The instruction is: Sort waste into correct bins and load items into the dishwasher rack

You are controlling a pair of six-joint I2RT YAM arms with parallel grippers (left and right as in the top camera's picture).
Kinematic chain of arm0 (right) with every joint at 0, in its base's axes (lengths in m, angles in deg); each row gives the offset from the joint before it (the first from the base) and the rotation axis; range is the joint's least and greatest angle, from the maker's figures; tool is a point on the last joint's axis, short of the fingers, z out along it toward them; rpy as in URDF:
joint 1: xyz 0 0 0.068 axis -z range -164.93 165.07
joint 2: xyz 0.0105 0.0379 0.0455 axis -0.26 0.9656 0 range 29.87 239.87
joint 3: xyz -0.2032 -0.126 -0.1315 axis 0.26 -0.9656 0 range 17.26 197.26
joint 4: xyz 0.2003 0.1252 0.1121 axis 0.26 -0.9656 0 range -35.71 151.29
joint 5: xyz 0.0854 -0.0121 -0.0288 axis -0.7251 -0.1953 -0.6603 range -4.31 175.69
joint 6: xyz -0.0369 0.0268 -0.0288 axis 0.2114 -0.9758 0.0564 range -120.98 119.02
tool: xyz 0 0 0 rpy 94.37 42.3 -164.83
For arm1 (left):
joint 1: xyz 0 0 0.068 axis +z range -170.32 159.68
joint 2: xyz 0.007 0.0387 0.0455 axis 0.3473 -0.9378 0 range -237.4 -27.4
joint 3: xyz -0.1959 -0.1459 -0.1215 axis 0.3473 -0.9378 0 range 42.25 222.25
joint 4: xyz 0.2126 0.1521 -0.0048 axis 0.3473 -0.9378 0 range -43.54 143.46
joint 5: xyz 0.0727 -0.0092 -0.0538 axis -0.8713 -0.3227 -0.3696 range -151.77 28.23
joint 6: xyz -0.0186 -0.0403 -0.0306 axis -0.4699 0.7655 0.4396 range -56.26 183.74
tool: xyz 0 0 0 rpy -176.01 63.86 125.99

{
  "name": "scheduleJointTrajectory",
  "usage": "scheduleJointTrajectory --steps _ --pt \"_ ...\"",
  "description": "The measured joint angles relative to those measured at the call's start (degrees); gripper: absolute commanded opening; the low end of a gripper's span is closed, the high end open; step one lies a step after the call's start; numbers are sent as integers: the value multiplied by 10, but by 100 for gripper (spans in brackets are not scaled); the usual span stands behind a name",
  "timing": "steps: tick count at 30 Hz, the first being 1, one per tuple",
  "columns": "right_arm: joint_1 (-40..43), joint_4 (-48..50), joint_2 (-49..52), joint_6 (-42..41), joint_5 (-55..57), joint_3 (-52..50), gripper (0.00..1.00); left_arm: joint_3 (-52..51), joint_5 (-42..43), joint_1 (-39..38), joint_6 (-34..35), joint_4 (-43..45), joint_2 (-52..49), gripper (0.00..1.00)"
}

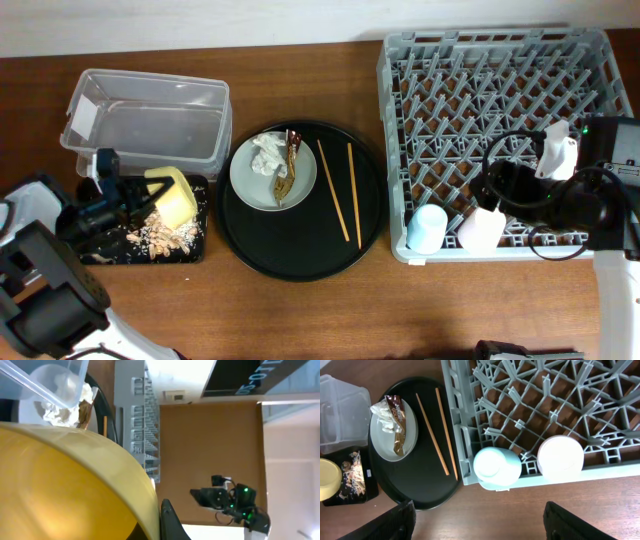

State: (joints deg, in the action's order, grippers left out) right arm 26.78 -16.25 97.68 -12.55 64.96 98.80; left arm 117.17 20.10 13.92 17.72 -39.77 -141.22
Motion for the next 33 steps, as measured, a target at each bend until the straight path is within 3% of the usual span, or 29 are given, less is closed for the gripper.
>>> scheduleJointTrajectory --steps 4,5,7,8,9,11,14,15,19,20,22,26,27,31,33 --pt "0 2 0 0 0 0 83 0 -85 -41 -2 -12 55 0" --pt "0 1 0 0 0 0 83 -2 -127 -74 49 42 94 0" --pt "0 3 0 0 0 0 83 7 -283 -247 254 165 209 0" --pt "0 3 0 0 -2 0 83 10 -405 -370 377 232 240 0" --pt "1 4 0 0 -2 0 83 9 -470 -440 432 252 239 0" --pt "2 3 0 0 -2 0 84 7 -662 -663 560 309 210 0" --pt "2 4 0 0 -2 0 83 4 -783 -776 630 357 135 1" --pt "2 2 0 0 -2 0 83 4 -812 -799 642 361 109 32" --pt "2 2 0 0 -2 0 84 9 -859 -819 666 325 61 76" --pt "2 1 0 0 -2 0 84 47 -873 -814 666 267 59 78" --pt "2 0 0 0 -1 0 84 158 -915 -755 653 276 58 79" --pt "2 3 0 0 -1 0 84 178 -883 -597 551 440 25 74" --pt "2 3 0 0 -1 0 84 178 -874 -581 536 455 -3 64" --pt "2 3 8 0 -1 0 84 178 -844 -592 489 511 -116 0" --pt "2 2 9 0 -1 0 84 180 -841 -592 487 517 -117 0"
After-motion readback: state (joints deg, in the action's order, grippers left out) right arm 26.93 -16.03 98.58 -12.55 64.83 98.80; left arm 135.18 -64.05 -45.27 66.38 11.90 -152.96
